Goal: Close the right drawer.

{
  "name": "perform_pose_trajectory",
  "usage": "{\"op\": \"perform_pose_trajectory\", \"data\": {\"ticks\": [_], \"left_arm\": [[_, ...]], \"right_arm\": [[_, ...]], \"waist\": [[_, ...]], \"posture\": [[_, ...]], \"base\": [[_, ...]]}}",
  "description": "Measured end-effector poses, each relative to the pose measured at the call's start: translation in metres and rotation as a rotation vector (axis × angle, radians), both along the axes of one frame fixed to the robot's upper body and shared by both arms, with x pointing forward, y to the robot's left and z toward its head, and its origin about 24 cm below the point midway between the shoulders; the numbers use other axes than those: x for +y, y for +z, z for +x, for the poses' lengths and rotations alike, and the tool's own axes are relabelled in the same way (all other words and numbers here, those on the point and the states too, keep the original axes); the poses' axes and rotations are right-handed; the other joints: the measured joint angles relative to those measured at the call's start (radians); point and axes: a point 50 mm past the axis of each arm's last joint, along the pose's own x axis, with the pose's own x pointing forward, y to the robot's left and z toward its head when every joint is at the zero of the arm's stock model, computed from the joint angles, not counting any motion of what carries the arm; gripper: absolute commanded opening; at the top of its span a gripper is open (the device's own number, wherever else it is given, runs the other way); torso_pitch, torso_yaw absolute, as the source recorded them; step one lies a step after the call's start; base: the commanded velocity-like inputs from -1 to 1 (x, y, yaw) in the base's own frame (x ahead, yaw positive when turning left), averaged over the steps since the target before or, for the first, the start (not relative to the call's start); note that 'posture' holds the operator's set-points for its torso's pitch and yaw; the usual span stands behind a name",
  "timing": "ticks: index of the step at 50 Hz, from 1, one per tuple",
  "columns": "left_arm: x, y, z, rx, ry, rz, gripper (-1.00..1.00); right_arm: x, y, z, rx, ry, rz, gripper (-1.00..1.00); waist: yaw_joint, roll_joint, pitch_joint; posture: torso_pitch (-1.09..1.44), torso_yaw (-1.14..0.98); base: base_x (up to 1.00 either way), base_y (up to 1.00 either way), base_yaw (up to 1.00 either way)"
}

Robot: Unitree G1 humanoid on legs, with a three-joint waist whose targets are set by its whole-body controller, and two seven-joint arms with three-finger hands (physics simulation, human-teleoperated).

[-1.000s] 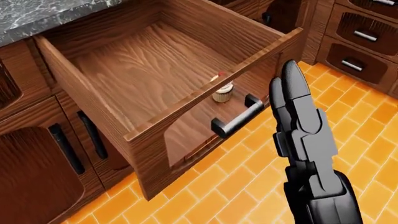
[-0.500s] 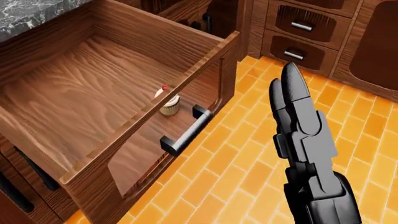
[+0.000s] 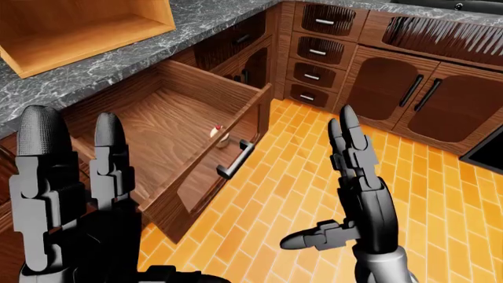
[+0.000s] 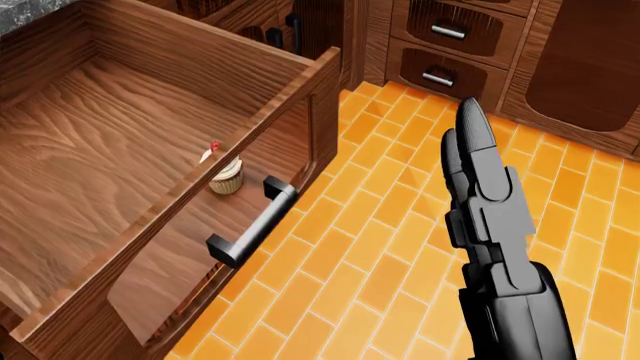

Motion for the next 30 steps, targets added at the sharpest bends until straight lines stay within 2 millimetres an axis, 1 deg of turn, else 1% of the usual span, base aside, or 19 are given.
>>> {"op": "perform_pose_trajectory", "data": {"ticks": [1,3,5,6,7,9,11,12,13,14,16,17,24,26,27,28,29,30], "left_arm": [[-0.0002,-0.0007,0.0006,0.002,-0.002,-0.001,1.0],[-0.0006,-0.0023,0.0011,0.01,-0.005,-0.002,1.0],[-0.0007,-0.0025,0.0008,0.01,-0.005,0.0,1.0],[-0.0006,-0.0019,0.0004,0.006,-0.004,0.001,1.0],[-0.0005,-0.0009,-0.0003,-0.001,-0.003,0.001,1.0],[-0.0004,0.0009,-0.0017,-0.014,-0.002,0.001,1.0],[-0.0006,0.0019,-0.0023,-0.022,-0.003,0.001,1.0],[-0.0004,0.0023,-0.0024,-0.024,-0.002,0.002,1.0],[0.0007,0.0012,-0.0011,-0.019,0.004,0.006,1.0],[0.0014,-0.0009,0.0005,-0.004,0.008,0.005,1.0],[0.0016,-0.003,0.0016,0.015,0.01,0.0,1.0],[0.0012,-0.0025,0.0013,0.013,0.008,-0.001,1.0],[0.0015,0.0004,-0.0007,-0.009,0.008,0.0,1.0],[0.0015,0.0012,-0.001,-0.01,0.009,0.0,1.0],[0.0008,0.0019,-0.001,-0.013,0.005,-0.003,1.0],[-0.0002,0.0011,-0.0001,-0.008,0.0,-0.006,1.0],[-0.0006,-0.0001,0.0007,0.003,-0.003,-0.005,1.0],[-0.0007,-0.0009,0.0013,0.012,-0.004,-0.002,1.0]], "right_arm": [[0.0002,-0.0003,0.0,0.0,-0.001,-0.006,1.0],[0.0,-0.0008,-0.0002,0.002,-0.003,-0.013,1.0],[-0.0001,-0.0004,-0.0005,0.0,-0.005,-0.015,1.0],[0.0,0.0006,-0.0008,-0.005,-0.004,-0.015,1.0],[0.0002,0.002,-0.0013,-0.014,-0.003,-0.015,1.0],[0.0007,0.0045,-0.0026,-0.029,0.001,-0.014,1.0],[0.0004,0.0054,-0.0031,-0.035,0.002,-0.013,1.0],[0.0006,0.0058,-0.003,-0.037,0.003,-0.011,1.0],[0.0024,0.0038,-0.0018,-0.026,0.01,-0.004,1.0],[0.0036,0.0006,-0.0008,-0.008,0.017,-0.006,1.0],[0.0039,-0.0034,0.0002,0.016,0.022,-0.013,1.0],[0.0032,-0.0034,0.0002,0.018,0.018,-0.014,1.0],[0.0024,0.0029,-0.002,-0.025,0.017,-0.006,1.0],[0.0027,0.0024,-0.0019,-0.023,0.019,-0.007,1.0],[0.0017,0.0026,-0.0018,-0.024,0.015,-0.011,1.0],[0.0001,0.0014,-0.0012,-0.017,0.007,-0.015,1.0],[-0.0008,-0.001,-0.0004,-0.003,0.0,-0.016,1.0],[-0.0014,-0.003,0.0001,0.011,-0.005,-0.015,1.0]], "waist": [[-0.005,0.002,0.005],[-0.015,-0.01,0.016],[-0.017,-0.02,0.011],[-0.017,-0.018,0.009],[-0.016,-0.01,0.01],[-0.018,0.015,0.021],[-0.022,0.05,0.027],[-0.019,0.071,0.022],[-0.012,0.056,0.028],[-0.008,0.053,0.032],[-0.004,0.052,0.029],[-0.006,0.045,0.027],[-0.015,-0.024,0.031],[-0.017,-0.05,0.028],[-0.022,-0.051,0.024],[-0.03,-0.036,0.03],[-0.031,-0.034,0.031],[-0.031,-0.038,0.027]], "posture": [[0.0,0.0],[0.0,0.0],[0.0,0.0],[0.0,0.0],[0.0,0.0],[0.0,0.0],[0.0,0.0],[0.0,0.0],[0.0,0.0],[0.0,0.0],[0.0,0.0],[0.0,0.0],[0.0,0.0],[0.0,0.0],[0.0,0.0],[0.0,0.0],[0.0,0.0],[0.0,0.0]], "base": [[0.0,0.26,0.0],[0.0,0.25,0.0],[0.0,0.25,0.0],[0.0,0.25,0.0],[0.0,0.25,0.0],[0.0,0.26,0.0],[0.0,0.25,0.0],[0.0,0.26,0.0],[0.0,0.24,0.0],[0.0,0.26,0.0],[0.0,0.25,0.0],[0.0,0.24,0.0],[0.0,0.26,0.0],[0.0,0.25,0.0],[0.0,0.25,0.0],[0.0,0.25,0.0],[0.0,0.26,0.0],[0.0,0.25,0.0]]}}
